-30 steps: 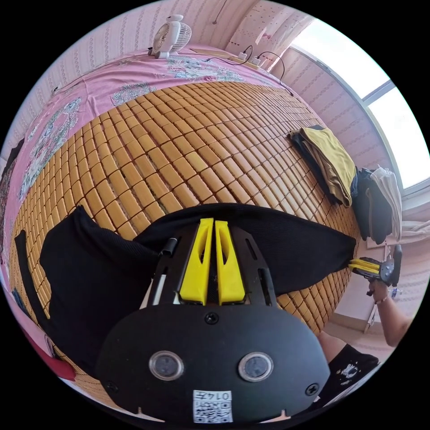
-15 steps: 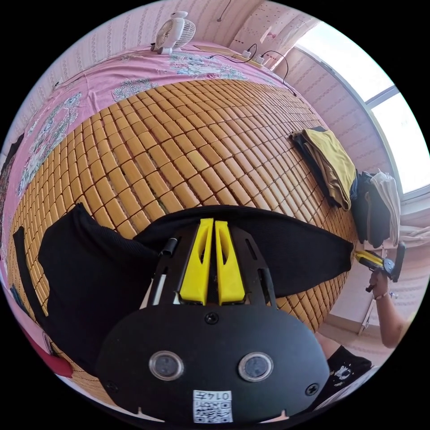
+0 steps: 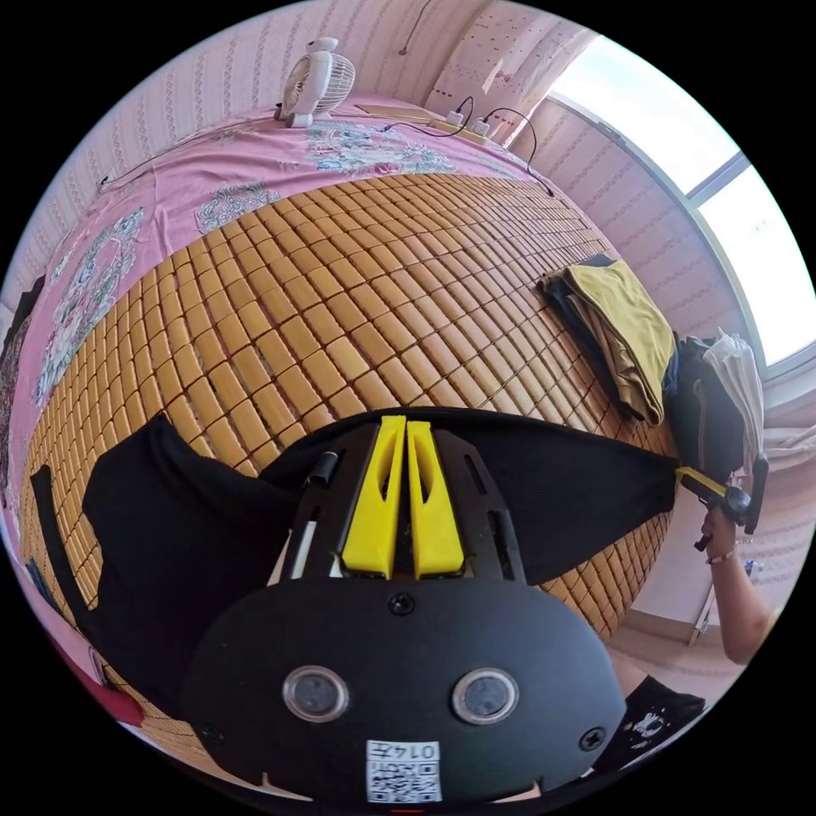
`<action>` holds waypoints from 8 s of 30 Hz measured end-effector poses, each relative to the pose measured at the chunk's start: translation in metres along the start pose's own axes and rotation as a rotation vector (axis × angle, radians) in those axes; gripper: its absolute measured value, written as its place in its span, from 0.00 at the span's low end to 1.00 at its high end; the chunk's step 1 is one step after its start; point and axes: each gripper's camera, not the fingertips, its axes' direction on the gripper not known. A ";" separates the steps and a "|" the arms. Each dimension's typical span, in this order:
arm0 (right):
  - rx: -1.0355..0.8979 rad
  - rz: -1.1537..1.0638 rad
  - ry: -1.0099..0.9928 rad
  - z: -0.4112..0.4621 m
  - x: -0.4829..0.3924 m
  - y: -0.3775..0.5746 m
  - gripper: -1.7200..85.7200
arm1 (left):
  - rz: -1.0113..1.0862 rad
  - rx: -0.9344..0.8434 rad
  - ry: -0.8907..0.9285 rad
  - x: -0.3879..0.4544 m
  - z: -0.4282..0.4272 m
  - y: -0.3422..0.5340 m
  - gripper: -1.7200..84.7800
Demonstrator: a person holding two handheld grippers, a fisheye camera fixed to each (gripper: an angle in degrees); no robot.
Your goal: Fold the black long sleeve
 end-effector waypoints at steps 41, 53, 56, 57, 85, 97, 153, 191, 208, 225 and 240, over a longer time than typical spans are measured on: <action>0.036 -1.147 -0.594 -0.141 -0.784 -0.111 0.09 | -0.488 0.002 0.005 -0.015 -0.285 0.477 0.03; 0.006 -1.288 -0.316 -0.139 -0.969 -0.091 0.02 | -0.521 0.083 0.079 -0.004 -0.348 0.526 0.02; -0.024 -1.421 -0.608 -0.195 -0.944 -0.094 0.01 | -0.582 0.132 0.105 0.001 -0.373 0.548 0.04; -0.017 -1.539 -0.731 -0.223 -0.929 -0.091 0.01 | -0.591 0.157 0.109 0.002 -0.381 0.555 0.05; -0.239 -1.518 -0.500 -0.240 -0.929 -0.120 0.02 | -0.729 0.155 -0.167 -0.148 -0.534 0.583 0.03; -0.121 -1.473 -0.544 -0.255 -0.933 -0.097 0.08 | -1.138 0.476 -0.458 -0.123 -0.671 0.822 0.06; -0.204 -0.810 -0.584 -0.177 -0.630 -0.026 0.06 | -0.720 0.902 0.057 -0.107 -0.714 0.727 0.01; -0.060 -0.662 -0.114 -0.226 -0.429 0.022 0.02 | -0.356 0.037 0.029 0.040 -0.309 0.455 0.01; 0.082 -0.992 -0.496 -0.165 -0.581 -0.126 0.10 | -0.194 0.148 -0.099 0.016 -0.267 0.388 0.10; -0.125 -1.251 -0.375 -0.083 -0.739 -0.203 0.06 | -0.516 0.228 0.015 -0.099 -0.234 0.415 0.01; -0.177 -0.727 -0.072 -0.089 -0.381 -0.017 0.08 | -0.279 0.203 0.136 -0.034 -0.213 0.412 0.01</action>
